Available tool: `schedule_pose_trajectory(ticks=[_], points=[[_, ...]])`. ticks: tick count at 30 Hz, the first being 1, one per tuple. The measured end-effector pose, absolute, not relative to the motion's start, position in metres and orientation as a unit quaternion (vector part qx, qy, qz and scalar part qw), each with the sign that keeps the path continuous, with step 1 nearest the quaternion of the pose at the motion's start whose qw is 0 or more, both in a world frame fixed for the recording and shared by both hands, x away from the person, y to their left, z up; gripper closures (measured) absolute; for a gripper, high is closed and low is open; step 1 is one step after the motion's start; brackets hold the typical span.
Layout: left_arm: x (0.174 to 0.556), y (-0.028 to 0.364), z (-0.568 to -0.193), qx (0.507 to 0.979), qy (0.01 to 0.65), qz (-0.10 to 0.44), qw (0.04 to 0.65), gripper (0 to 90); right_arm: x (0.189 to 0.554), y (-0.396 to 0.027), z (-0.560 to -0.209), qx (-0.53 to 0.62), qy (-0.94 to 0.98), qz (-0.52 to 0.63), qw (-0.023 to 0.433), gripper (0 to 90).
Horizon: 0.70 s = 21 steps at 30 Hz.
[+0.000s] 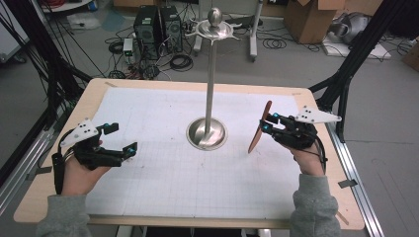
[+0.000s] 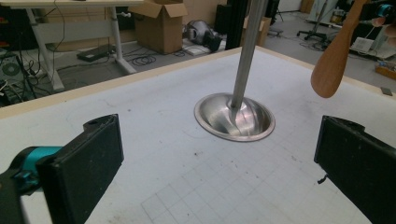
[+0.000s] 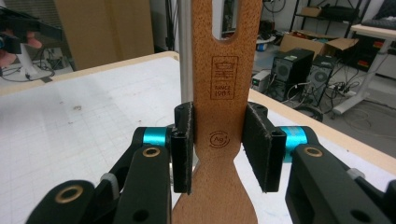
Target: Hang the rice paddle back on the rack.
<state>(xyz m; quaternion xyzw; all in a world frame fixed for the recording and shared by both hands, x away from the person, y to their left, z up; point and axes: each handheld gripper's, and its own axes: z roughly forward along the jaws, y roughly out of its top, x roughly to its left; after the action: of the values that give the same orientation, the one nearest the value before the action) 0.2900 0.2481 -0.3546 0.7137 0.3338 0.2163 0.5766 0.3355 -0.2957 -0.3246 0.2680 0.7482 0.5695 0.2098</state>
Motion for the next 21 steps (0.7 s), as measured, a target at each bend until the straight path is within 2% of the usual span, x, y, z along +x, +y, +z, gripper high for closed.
schedule_pose_trajectory(ticks=[16, 21], points=[[0.289, 0.250, -0.352, 0.707, 0.332, 0.207, 0.589, 1.8, 0.347, -0.286, -0.299, 0.259, 0.754, 0.564, 0.216, 64.7], [0.288, 0.249, -0.352, 0.707, 0.331, 0.208, 0.590, 1.8, 0.349, -0.282, -0.282, 0.246, 0.758, 0.561, 0.224, 64.7]])
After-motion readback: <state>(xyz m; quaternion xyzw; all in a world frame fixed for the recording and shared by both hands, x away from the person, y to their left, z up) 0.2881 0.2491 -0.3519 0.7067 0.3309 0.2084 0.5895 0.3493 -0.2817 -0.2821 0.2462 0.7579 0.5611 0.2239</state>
